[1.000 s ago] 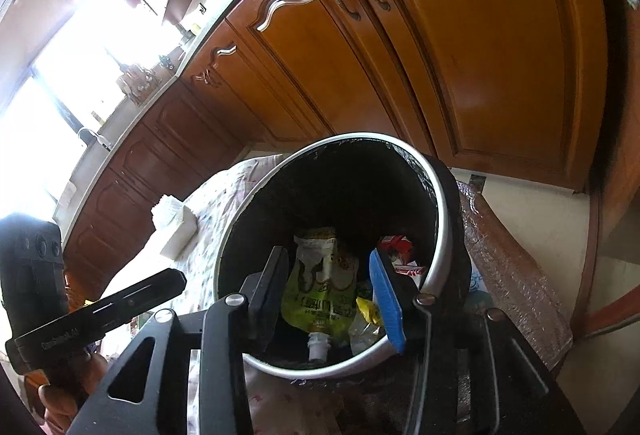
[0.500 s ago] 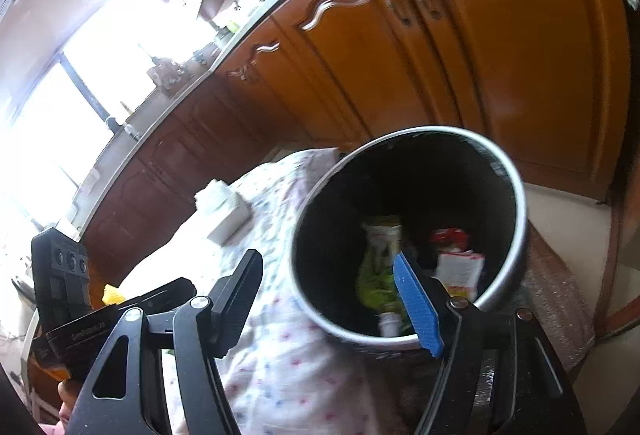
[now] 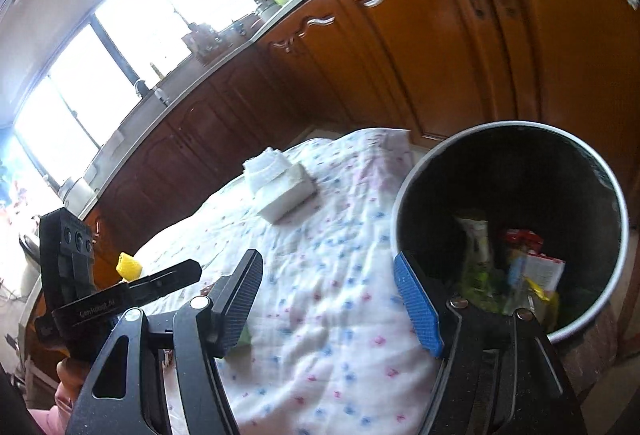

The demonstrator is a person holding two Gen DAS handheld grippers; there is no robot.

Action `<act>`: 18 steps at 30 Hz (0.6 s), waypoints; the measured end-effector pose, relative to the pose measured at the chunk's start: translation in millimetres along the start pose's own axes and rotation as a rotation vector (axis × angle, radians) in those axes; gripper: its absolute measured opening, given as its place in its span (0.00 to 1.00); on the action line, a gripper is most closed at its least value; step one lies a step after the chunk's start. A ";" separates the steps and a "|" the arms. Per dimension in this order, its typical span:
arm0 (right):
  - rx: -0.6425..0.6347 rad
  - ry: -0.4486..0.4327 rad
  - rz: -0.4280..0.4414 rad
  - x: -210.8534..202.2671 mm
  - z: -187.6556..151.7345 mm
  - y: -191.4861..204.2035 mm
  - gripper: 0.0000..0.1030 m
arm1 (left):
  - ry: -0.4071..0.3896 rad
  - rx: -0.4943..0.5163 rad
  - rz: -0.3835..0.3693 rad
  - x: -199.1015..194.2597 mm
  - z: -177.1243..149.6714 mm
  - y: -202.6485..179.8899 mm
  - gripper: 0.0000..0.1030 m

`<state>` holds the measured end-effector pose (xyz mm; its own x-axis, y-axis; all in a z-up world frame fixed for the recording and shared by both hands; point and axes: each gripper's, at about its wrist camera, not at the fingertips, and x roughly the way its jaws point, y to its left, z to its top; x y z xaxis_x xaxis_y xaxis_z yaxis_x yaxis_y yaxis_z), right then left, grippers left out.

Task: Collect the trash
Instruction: 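Move both open tools back to the white foam net and sponge block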

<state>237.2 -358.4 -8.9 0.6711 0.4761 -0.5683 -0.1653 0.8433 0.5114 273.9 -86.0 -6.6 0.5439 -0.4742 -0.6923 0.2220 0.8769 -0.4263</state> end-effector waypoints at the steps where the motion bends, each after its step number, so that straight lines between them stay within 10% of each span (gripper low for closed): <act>1: -0.004 0.002 0.002 2.8 0.9 2.3 0.69 | -0.004 -0.001 0.007 -1.9 1.9 4.9 0.39; 18: -0.031 0.095 0.049 81.0 36.5 30.8 0.66 | -0.037 -0.059 0.089 3.5 58.3 63.6 0.44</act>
<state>312.8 -302.9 -15.6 0.5901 0.5373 -0.6026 -0.2197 0.8251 0.5206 337.1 -27.4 -2.2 0.5888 -0.3909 -0.7075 0.1241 0.9086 -0.3987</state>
